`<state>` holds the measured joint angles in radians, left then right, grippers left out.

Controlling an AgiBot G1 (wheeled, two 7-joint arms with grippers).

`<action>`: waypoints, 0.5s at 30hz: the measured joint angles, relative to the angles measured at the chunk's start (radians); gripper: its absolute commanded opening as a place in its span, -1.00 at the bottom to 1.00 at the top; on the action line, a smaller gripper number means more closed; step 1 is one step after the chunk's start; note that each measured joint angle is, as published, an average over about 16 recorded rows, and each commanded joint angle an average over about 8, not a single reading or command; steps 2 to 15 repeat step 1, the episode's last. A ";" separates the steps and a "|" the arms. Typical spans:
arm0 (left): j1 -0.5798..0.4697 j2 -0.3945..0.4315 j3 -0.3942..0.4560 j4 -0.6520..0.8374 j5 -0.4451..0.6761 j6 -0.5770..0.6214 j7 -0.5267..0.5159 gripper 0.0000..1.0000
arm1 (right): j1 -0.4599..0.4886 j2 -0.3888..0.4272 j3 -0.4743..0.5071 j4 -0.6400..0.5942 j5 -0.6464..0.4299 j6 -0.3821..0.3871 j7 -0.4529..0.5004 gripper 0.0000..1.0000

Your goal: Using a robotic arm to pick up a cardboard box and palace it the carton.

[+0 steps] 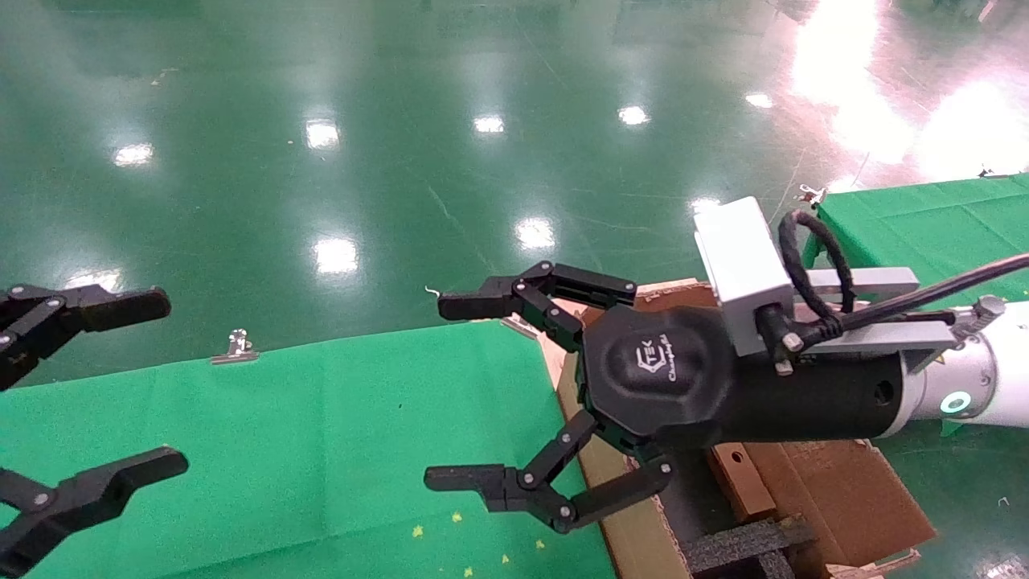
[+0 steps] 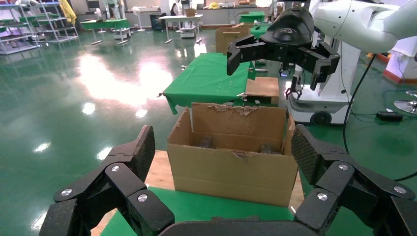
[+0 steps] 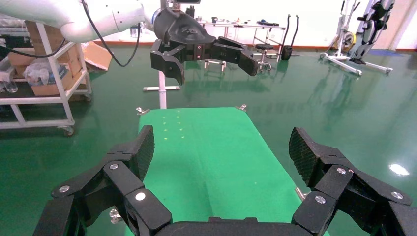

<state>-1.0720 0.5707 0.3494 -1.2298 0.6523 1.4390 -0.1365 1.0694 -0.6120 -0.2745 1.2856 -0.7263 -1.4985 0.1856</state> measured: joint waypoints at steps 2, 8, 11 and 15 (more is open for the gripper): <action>0.000 0.000 0.000 0.000 0.000 0.000 0.000 1.00 | 0.000 0.000 0.000 0.000 0.000 0.000 0.000 1.00; 0.000 0.000 0.000 0.000 0.000 0.000 0.000 1.00 | 0.000 0.000 0.000 0.000 0.000 0.000 0.000 1.00; 0.000 0.000 0.000 0.000 0.000 0.000 0.000 1.00 | 0.000 0.000 0.000 0.000 0.000 0.000 0.000 1.00; 0.000 0.000 0.000 0.000 0.000 0.000 0.000 1.00 | 0.000 0.000 0.000 0.000 0.000 0.000 0.000 1.00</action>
